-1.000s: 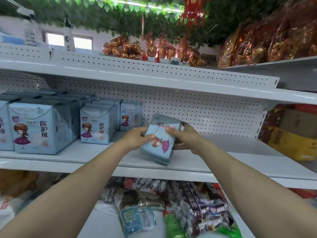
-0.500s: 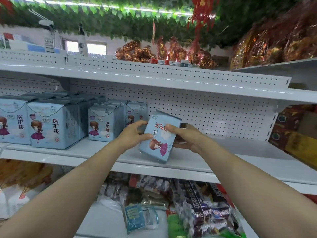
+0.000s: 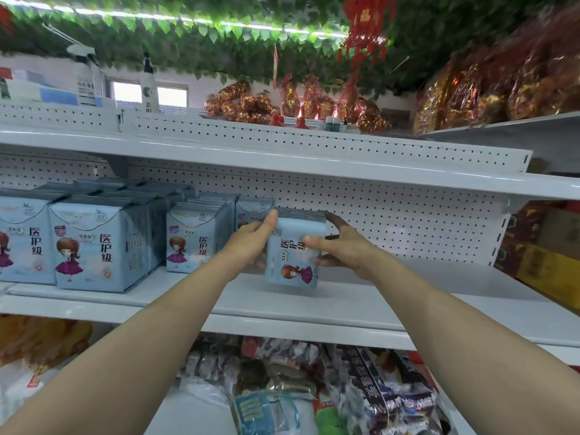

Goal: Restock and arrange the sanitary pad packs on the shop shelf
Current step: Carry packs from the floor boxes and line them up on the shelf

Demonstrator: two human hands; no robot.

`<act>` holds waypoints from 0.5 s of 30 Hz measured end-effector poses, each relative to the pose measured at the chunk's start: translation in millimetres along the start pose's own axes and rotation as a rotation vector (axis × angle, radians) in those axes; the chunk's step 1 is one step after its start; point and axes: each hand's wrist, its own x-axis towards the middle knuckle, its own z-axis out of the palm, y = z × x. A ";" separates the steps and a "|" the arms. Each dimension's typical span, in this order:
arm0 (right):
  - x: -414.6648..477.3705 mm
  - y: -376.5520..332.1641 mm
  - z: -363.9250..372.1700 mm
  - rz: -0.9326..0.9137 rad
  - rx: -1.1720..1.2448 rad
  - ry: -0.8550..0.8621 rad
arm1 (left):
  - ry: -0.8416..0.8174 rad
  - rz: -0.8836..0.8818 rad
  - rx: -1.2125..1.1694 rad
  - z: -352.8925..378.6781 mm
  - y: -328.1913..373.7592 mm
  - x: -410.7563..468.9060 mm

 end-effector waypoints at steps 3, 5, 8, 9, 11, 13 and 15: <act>1.8 0.2 5.5 0.011 0.161 -0.077 | -0.035 -0.058 -0.196 -7.6 -0.5 6.1; 2.3 2.9 13.9 0.020 0.199 -0.052 | -0.070 -0.096 -0.297 -11.4 -3.8 9.1; 8.3 10.4 27.2 0.064 0.258 0.071 | -0.100 -0.155 -0.408 -14.0 -13.7 11.2; 10.0 13.5 31.0 0.077 0.293 0.106 | -0.106 -0.169 -0.447 -13.5 -17.0 12.1; 12.8 20.3 37.2 0.072 0.306 0.169 | -0.114 -0.184 -0.485 -11.6 -21.9 13.8; 16.2 26.3 41.3 0.034 0.293 0.202 | -0.104 -0.184 -0.495 -8.7 -24.1 15.2; 19.0 30.1 41.7 -0.006 0.339 0.191 | -0.089 -0.183 -0.520 -5.9 -27.3 18.3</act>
